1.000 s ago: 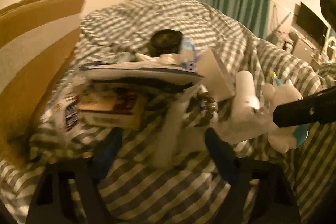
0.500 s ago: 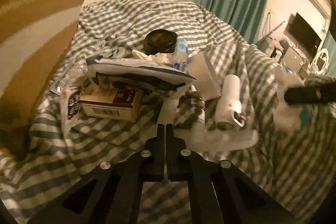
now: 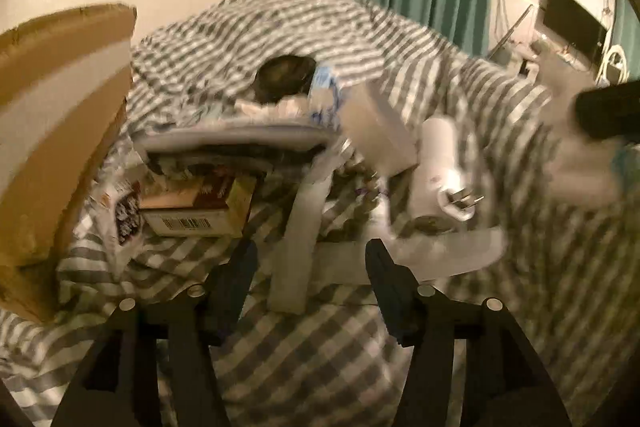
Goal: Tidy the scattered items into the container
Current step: 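Carry the bear figurine into the cardboard box and open the right gripper, then grasp black snack packet with left gripper while right grasps white hair dryer, then lower the packet and hair dryer into the cardboard box and release both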
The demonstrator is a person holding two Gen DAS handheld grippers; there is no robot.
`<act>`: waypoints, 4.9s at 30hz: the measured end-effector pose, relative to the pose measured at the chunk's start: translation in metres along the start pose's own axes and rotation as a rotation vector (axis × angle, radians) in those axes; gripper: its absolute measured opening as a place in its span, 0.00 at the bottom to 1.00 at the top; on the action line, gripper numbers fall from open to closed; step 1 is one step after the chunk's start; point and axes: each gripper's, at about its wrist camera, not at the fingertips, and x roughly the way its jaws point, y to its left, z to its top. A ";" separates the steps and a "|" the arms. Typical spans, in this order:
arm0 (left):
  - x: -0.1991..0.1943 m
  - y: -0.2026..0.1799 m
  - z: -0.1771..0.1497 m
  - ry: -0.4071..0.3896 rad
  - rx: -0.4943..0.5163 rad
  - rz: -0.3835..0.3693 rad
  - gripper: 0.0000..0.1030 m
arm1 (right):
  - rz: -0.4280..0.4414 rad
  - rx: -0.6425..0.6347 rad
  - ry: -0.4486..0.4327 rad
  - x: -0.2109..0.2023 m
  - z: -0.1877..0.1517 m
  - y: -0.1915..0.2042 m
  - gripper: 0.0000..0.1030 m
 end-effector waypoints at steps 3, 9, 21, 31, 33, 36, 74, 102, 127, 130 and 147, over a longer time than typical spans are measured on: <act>0.019 0.009 -0.007 0.043 -0.041 -0.050 0.29 | 0.002 -0.002 0.020 0.006 0.003 0.000 0.43; 0.000 0.016 -0.006 0.020 -0.065 -0.049 0.17 | -0.007 -0.023 0.030 0.010 0.004 0.009 0.43; -0.110 0.010 0.004 -0.094 -0.096 -0.091 0.17 | -0.085 -0.053 -0.080 -0.013 -0.001 0.026 0.43; -0.206 0.044 0.049 -0.311 -0.118 -0.040 0.17 | -0.006 -0.153 -0.175 -0.054 0.019 0.078 0.43; -0.217 0.059 0.067 -0.342 -0.121 -0.018 0.17 | 0.021 -0.181 -0.199 -0.061 0.035 0.095 0.42; -0.229 0.091 0.096 -0.374 -0.140 0.045 0.17 | 0.059 -0.236 -0.226 -0.061 0.065 0.125 0.42; -0.196 0.076 0.070 -0.263 -0.228 0.124 0.96 | -0.165 -0.104 -0.150 -0.059 0.070 0.048 0.67; 0.015 0.040 0.073 0.046 -0.338 0.037 0.40 | -0.114 0.198 0.269 0.119 0.079 -0.072 0.66; -0.132 0.020 0.078 -0.125 -0.190 -0.026 0.07 | -0.218 0.012 -0.057 0.008 0.050 0.013 0.44; -0.155 0.029 0.084 -0.165 -0.180 -0.008 0.08 | -0.191 -0.004 -0.128 -0.012 0.049 0.029 0.44; -0.200 0.187 0.138 -0.331 -0.268 0.299 0.08 | 0.056 -0.237 -0.246 -0.007 0.144 0.193 0.44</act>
